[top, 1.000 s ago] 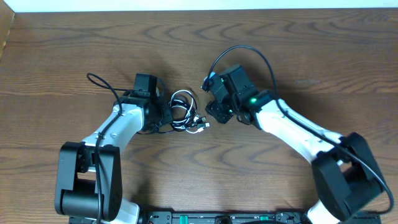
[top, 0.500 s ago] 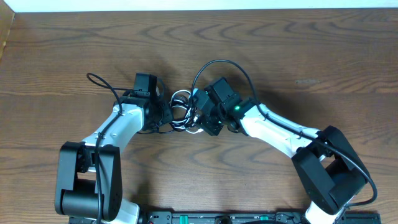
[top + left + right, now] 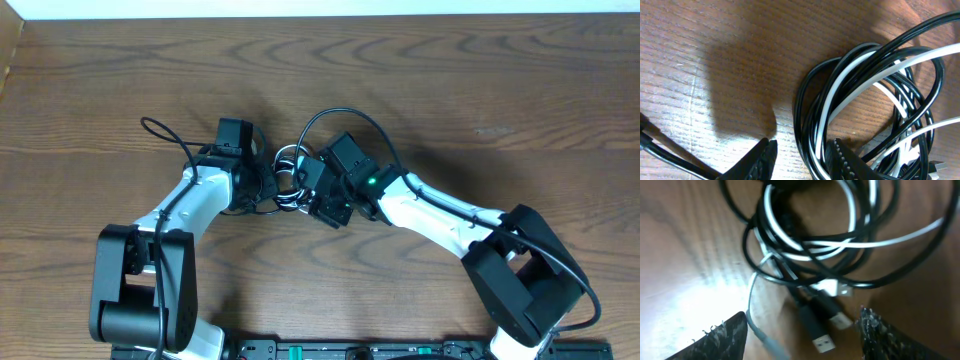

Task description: Untangle cables

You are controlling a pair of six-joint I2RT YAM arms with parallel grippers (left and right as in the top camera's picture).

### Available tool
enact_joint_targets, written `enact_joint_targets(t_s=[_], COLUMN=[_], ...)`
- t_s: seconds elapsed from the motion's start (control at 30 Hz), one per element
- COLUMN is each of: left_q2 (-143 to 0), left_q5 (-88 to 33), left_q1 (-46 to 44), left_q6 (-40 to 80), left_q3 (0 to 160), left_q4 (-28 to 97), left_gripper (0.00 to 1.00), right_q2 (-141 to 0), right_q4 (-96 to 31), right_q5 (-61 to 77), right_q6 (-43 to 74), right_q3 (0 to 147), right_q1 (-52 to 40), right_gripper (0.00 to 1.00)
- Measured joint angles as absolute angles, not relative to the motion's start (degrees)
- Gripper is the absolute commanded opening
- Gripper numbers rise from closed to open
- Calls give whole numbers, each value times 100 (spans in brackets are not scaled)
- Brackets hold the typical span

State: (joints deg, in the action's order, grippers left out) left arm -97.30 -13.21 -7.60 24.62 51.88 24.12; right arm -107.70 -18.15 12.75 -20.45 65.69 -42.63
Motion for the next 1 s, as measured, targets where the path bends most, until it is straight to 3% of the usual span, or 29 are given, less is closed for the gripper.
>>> enact_joint_targets(t_s=[0.23, 0.4, 0.57, 0.67, 1.0], left_q2=[-9730, -9730, -9730, -9730, -9730], left_q5=[-1321, -1321, -1323, -1321, -1321], left_q1=[-760, -760, -760, -760, -760], left_q6=[2462, 2462, 2462, 2462, 2462], left_q3=[5188, 5188, 5188, 5188, 5188], left_q4=[2401, 2399, 2401, 2399, 2397], left_gripper=[38, 38, 38, 38, 38], right_q2=[-10787, -10790, -10805, -10829, -10838], right_q4=[-1181, -1041, -1181, -1264, -1503], right_q5=[1118, 1275, 1142, 1037, 1013], right_q6=[-1680, -1192, -974, -939, -941], right_q3=[6567, 6567, 6567, 6567, 6567], right_q1=[-4209, -4082, -4036, -4036, -4106], right_gripper=[68, 61, 49, 34, 43])
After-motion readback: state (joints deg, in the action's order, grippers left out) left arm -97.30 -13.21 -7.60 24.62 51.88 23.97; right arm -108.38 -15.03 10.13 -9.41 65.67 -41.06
